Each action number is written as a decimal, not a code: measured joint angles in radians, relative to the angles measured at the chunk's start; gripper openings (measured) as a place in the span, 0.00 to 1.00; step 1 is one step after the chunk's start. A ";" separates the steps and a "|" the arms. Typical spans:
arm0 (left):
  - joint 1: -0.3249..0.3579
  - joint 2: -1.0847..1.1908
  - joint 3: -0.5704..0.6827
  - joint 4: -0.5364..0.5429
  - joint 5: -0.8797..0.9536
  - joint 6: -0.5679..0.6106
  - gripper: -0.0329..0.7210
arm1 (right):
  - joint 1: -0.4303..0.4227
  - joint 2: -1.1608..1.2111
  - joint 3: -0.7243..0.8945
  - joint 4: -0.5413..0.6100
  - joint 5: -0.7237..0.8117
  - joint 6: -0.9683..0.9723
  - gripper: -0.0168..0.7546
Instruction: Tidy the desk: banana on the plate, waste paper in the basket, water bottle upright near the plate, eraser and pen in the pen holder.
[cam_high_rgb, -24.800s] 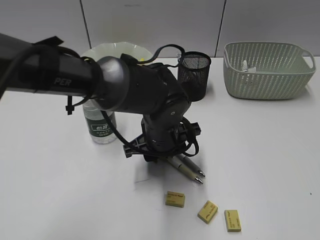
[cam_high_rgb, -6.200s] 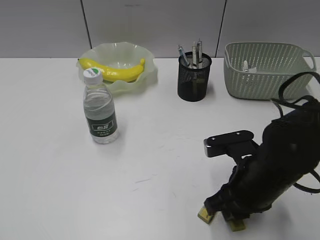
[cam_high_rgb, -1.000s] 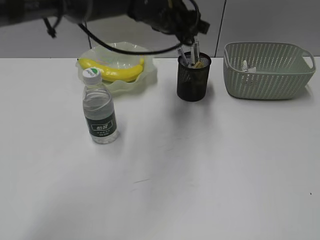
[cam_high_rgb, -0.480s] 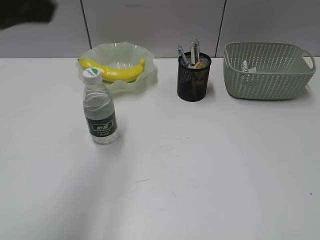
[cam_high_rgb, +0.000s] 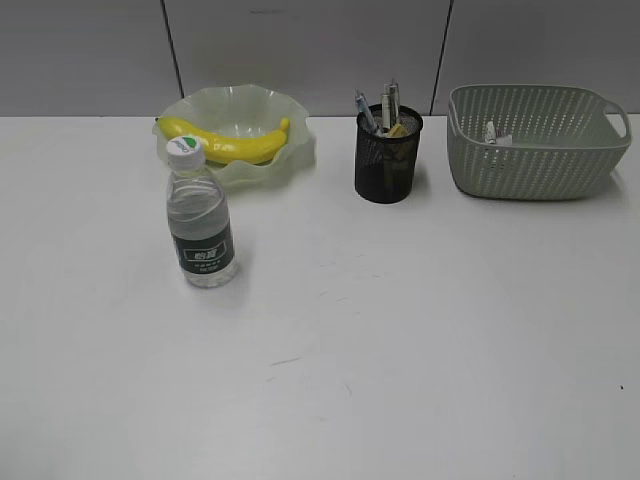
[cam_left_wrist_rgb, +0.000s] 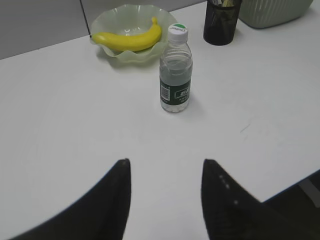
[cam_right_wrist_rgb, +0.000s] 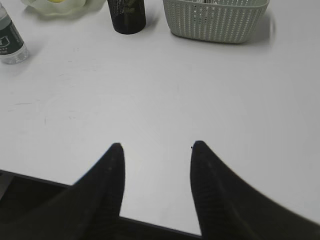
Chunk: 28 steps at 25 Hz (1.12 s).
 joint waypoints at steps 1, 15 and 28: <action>0.000 -0.033 0.019 -0.002 -0.001 0.000 0.50 | 0.000 0.000 0.000 0.000 0.000 0.000 0.48; 0.000 -0.110 0.070 -0.005 -0.029 0.005 0.50 | 0.000 0.000 0.000 0.000 -0.002 0.000 0.47; 0.352 -0.119 0.070 -0.004 -0.031 0.006 0.43 | -0.177 -0.007 0.000 0.001 -0.004 0.000 0.47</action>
